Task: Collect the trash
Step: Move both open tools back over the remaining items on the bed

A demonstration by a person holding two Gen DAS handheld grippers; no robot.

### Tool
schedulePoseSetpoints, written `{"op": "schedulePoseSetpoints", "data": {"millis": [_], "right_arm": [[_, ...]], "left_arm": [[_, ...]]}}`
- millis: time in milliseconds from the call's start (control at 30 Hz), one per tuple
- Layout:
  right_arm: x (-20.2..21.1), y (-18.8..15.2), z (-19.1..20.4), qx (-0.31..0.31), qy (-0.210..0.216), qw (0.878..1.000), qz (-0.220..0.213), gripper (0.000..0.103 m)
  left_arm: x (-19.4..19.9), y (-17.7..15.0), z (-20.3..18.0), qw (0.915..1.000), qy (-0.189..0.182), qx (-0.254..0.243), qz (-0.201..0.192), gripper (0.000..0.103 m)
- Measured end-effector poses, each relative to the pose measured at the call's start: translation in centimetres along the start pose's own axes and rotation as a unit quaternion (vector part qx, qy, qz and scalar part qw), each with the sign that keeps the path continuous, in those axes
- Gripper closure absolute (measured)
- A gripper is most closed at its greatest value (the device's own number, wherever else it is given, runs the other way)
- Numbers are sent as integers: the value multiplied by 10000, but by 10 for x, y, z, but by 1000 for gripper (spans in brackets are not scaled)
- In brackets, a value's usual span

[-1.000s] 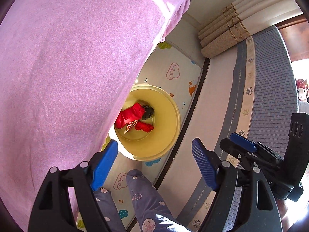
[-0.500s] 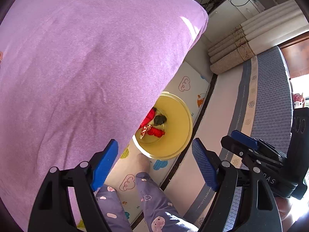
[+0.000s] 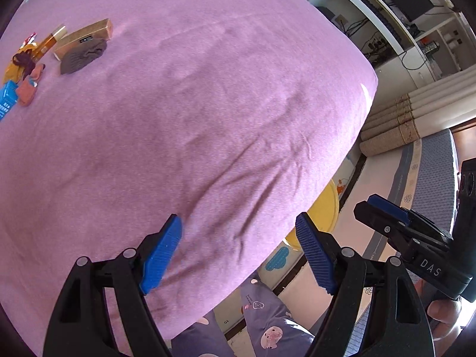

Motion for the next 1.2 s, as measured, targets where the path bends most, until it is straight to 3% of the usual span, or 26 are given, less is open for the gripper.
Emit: {"op": "schedulePoseSetpoints", "data": {"millis": [267,533,867,1200], "right_arm": [[-35,11,107,766,224,9967,131,55],[-69,33,183,1330,442,9897,276,55],[-117,96,239,1720,690,9823,271,52],[-188,150,259,1753,557,9814,545,52]], "left_arm": [[48,7,102,9974,201,539,-431,25],[75,16,185,9901,472,1110,-714,25],[74,62,258,9799,793,1583,-917,25],[51,126,320,9733,988,1880,-868,25]]}}
Point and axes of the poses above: each gripper's, at about its wrist camera, not at the fingertips, and x roughly against the way its jaws point, z to its left, y to its top, the point moved 4 cm from there along -x, roughly the way its jaws point, and after that the axes turned 1 degree about -z, right-handed, at the moved point
